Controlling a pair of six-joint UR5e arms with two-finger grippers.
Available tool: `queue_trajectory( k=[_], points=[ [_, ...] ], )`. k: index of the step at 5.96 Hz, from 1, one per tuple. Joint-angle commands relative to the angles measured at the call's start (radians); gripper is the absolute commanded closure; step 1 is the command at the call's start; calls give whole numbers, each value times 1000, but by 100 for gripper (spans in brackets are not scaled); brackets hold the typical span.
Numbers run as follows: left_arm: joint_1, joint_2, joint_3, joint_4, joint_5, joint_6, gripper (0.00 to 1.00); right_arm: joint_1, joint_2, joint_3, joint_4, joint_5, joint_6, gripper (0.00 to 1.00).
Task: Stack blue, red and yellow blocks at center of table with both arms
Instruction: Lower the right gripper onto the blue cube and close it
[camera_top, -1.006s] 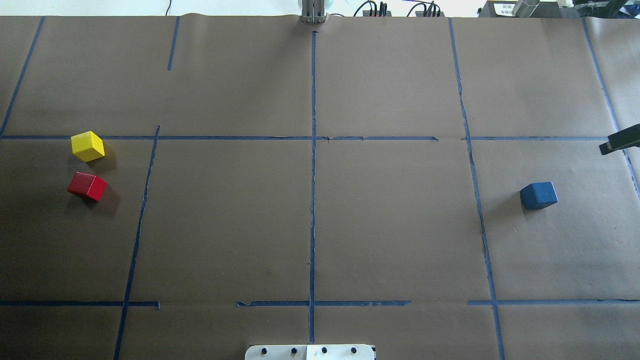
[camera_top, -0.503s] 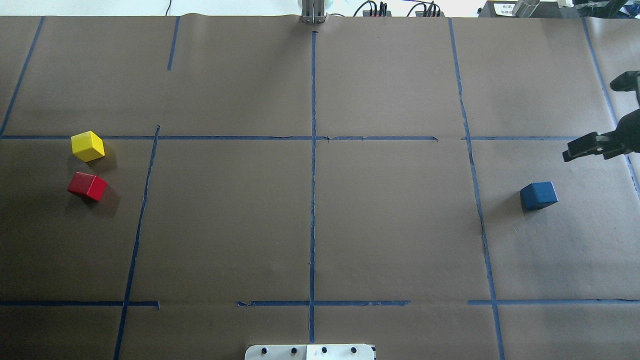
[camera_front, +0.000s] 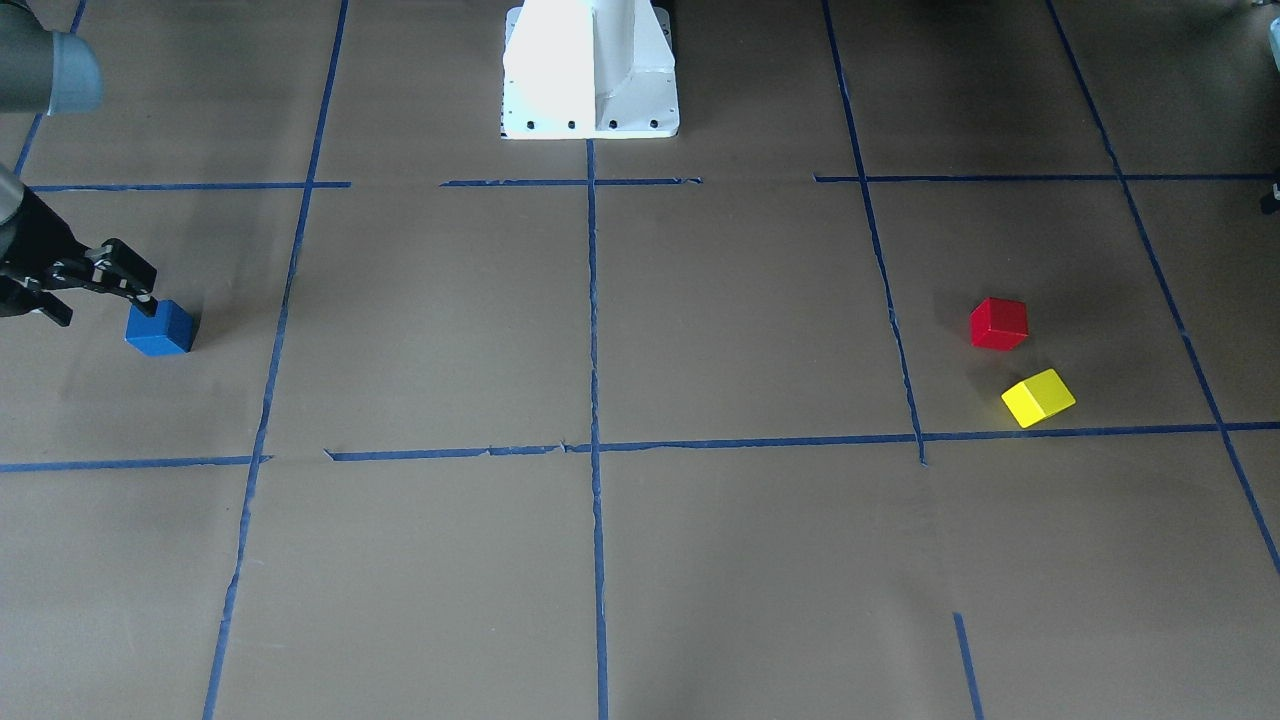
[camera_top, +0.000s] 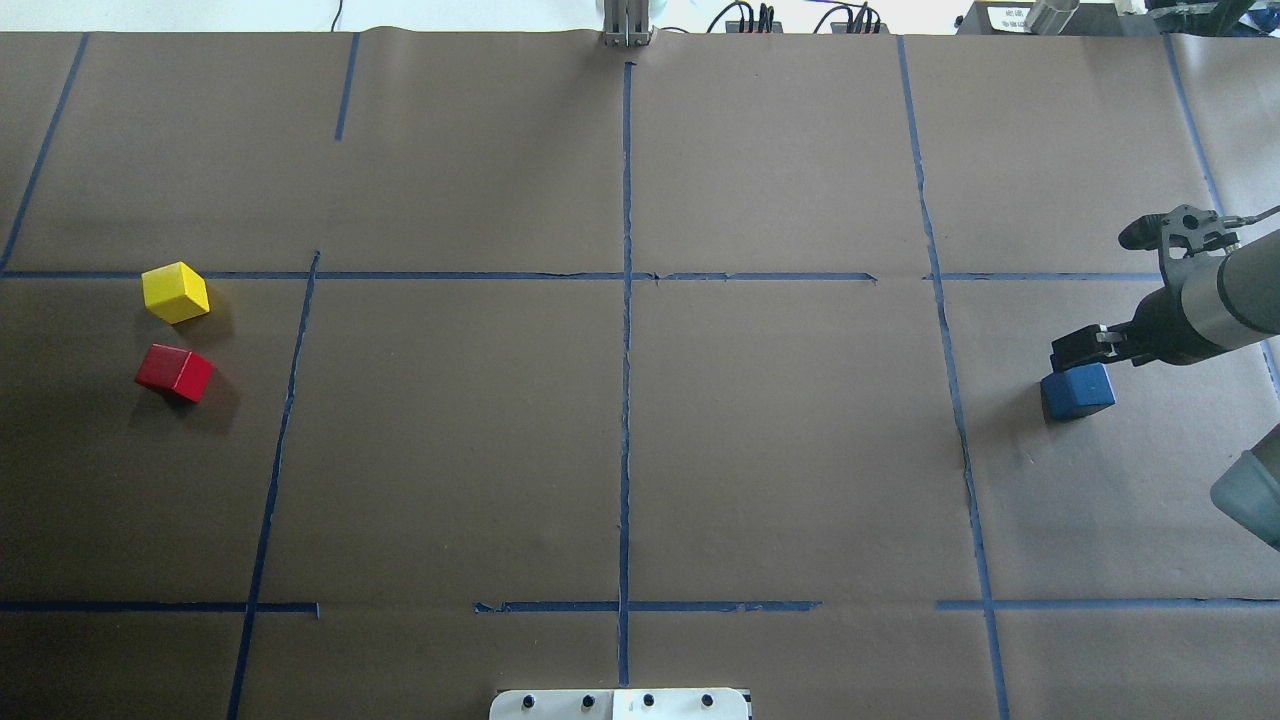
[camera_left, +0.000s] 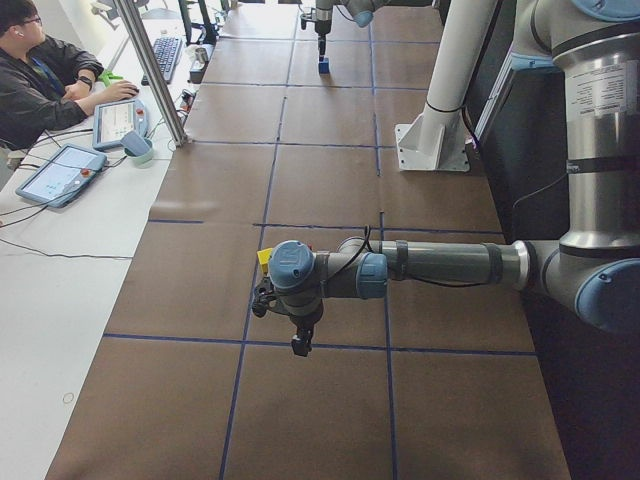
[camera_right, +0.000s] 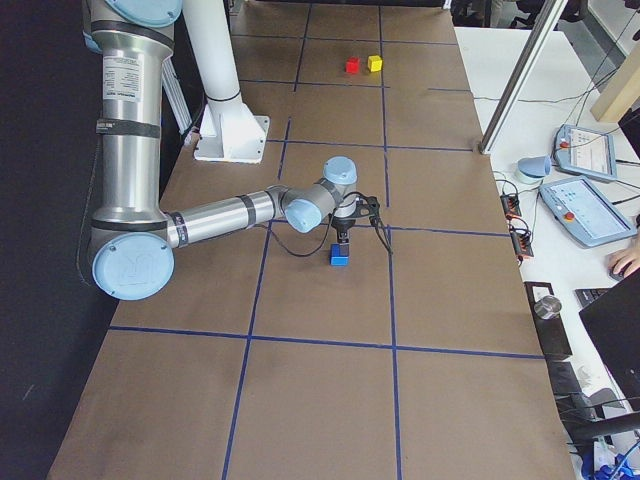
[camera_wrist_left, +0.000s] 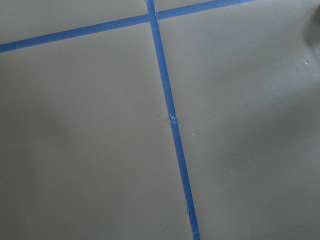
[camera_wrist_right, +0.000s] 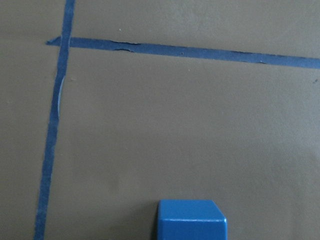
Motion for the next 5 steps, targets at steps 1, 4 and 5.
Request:
queue_trajectory(
  k=[1, 4, 5],
  points=[
    [0, 0, -1, 0, 0, 0, 0, -23, 0, -50, 2, -3, -5, 0],
    [-1, 0, 0, 0, 0, 0, 0, -60, 15, -93, 2, -3, -9, 0],
    [-1, 0, 0, 0, 0, 0, 0, -60, 23, -94, 2, -8, -8, 16]
  ],
)
